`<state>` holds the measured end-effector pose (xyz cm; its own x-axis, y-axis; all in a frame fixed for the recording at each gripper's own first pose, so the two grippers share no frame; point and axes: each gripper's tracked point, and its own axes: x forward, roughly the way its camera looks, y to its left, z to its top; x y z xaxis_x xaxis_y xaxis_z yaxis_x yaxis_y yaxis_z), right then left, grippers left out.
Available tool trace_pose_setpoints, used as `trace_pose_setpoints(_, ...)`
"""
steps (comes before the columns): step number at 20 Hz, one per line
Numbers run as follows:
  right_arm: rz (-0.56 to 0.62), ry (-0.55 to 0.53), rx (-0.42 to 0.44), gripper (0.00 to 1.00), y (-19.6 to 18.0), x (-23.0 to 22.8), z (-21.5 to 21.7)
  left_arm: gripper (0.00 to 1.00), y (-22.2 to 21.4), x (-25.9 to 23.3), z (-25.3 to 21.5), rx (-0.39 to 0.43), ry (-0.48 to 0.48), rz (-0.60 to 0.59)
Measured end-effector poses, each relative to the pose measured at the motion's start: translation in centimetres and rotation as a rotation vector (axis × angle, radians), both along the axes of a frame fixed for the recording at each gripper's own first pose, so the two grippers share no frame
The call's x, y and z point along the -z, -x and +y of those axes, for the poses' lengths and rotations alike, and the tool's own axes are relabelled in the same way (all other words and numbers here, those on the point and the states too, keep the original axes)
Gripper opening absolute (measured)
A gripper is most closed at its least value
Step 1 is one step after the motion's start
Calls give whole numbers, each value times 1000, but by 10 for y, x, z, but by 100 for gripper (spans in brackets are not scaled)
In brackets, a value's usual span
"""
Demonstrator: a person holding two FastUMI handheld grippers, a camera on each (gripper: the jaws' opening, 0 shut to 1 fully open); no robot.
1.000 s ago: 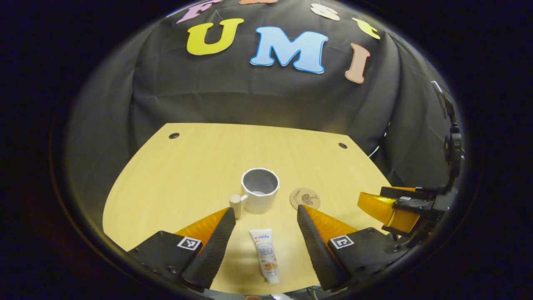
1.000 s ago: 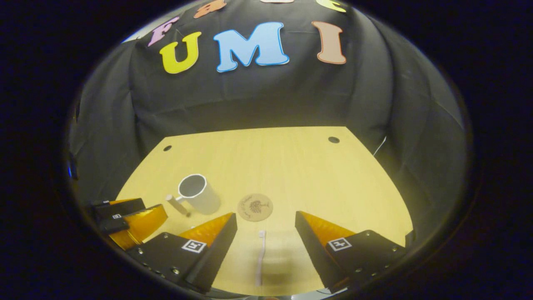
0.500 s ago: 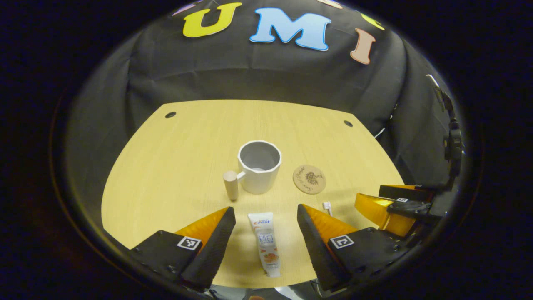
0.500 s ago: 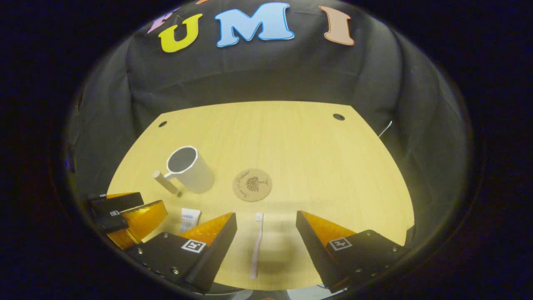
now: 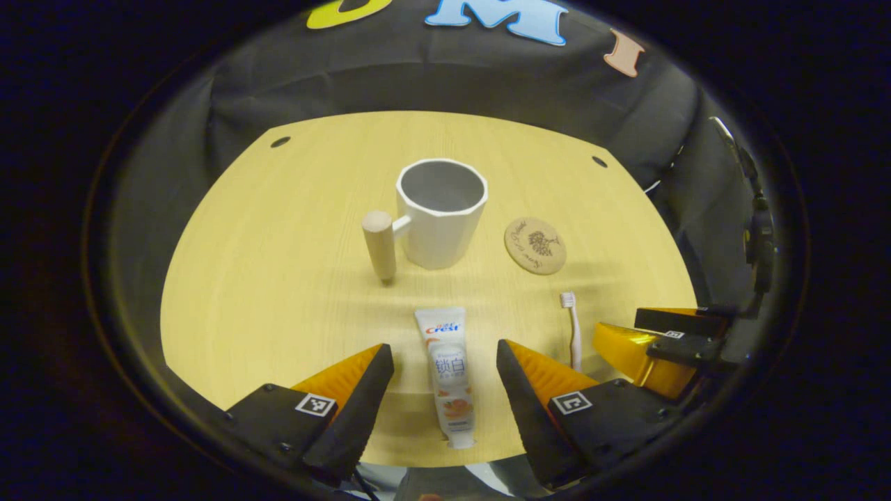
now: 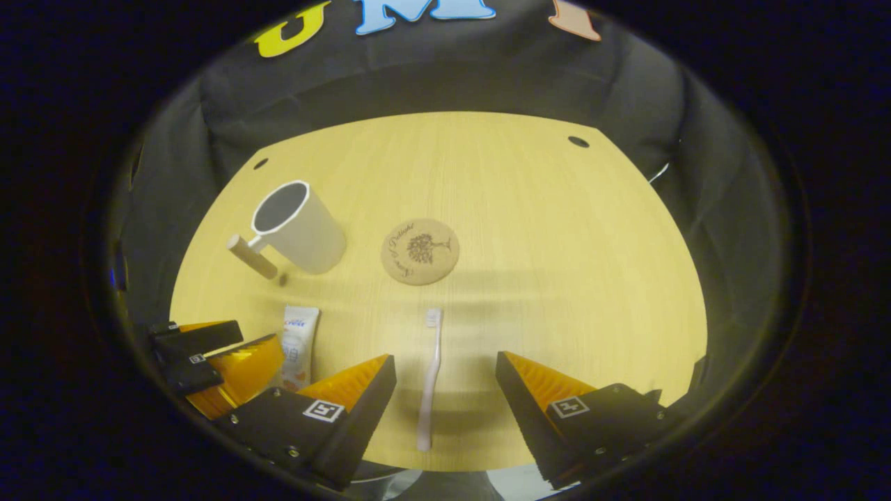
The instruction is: Put the toothbrush and toothpaste on the desktop into the cup, then pick up the cup and place it on the coaster on the desktop.
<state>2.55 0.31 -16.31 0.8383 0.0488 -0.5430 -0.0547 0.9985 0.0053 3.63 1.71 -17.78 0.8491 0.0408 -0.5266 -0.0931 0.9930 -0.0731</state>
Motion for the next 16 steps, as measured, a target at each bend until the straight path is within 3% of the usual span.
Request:
trace_pose_setpoints(5,109,10,-18,92,1,34,7,99,-3,31,6,-12,-15,91)
trace_pose_setpoints(8,159,11,-15,92,-2,48,10,95,-4,47,7,-18,-35,137)
trace_pose_setpoints(16,221,52,6,92,-1,65,4,96,1,70,13,-61,-67,207)
